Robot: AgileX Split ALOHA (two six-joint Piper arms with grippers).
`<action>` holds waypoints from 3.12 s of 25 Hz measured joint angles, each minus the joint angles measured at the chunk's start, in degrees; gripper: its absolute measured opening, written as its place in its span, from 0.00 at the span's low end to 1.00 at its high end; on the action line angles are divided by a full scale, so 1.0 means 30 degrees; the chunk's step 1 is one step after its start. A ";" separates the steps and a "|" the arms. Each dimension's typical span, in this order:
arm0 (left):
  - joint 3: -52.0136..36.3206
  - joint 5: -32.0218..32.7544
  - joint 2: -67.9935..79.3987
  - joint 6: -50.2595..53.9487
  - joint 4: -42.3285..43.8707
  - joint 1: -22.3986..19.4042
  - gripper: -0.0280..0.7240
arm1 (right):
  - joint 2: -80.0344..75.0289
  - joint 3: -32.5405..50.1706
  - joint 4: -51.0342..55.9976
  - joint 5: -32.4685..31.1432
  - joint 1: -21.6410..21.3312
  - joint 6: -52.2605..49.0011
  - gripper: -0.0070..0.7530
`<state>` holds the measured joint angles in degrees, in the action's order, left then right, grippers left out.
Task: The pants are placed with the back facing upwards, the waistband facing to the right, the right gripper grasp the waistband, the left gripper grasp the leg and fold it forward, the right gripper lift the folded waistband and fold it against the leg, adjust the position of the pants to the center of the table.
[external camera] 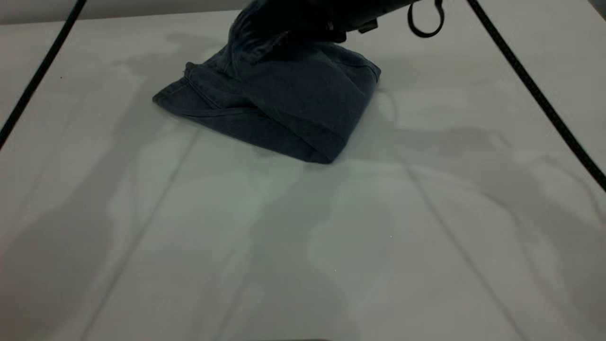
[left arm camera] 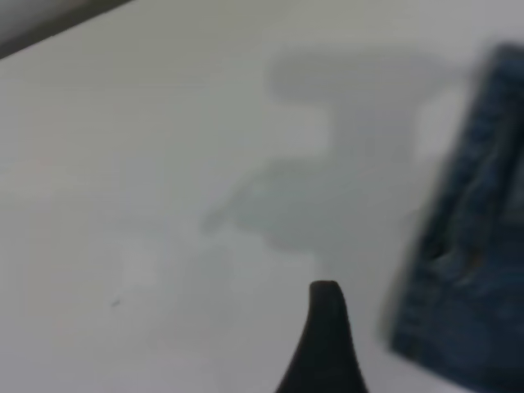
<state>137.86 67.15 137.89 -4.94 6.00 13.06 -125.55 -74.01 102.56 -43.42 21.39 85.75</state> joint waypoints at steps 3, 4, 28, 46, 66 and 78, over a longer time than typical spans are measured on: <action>0.0173 0.0000 0.0000 0.0000 -0.1077 0.0000 0.77 | -0.0004 0.0000 0.0013 -0.0194 0.0228 -0.0243 0.53; 0.0195 0.0000 0.0000 0.0000 -0.1389 0.0000 0.77 | -0.0004 -0.0024 0.0038 -0.0288 0.0269 -0.0434 0.60; 0.0257 0.0014 0.1274 -0.6013 -0.7112 0.4010 0.77 | -0.0004 -0.0044 -0.9050 -0.0151 -0.5837 -0.7207 0.78; 0.0083 0.0014 0.4124 -0.3957 -0.1115 0.4997 0.77 | 0.1555 -0.0067 -1.1242 0.1256 -0.6738 -0.7795 0.78; -0.0023 0.0014 0.3037 -0.3586 0.0813 0.4241 0.77 | 0.1575 -0.0067 -1.1345 0.1194 -0.6738 -0.7867 0.78; -0.0116 0.0014 0.4343 -1.3748 -0.1422 0.4239 0.77 | 0.1575 -0.0067 -1.1345 0.1142 -0.6738 -0.7946 0.78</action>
<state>137.51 67.19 150.92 -46.18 1.73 25.78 -120.83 -74.21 68.53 -40.00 1.18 61.91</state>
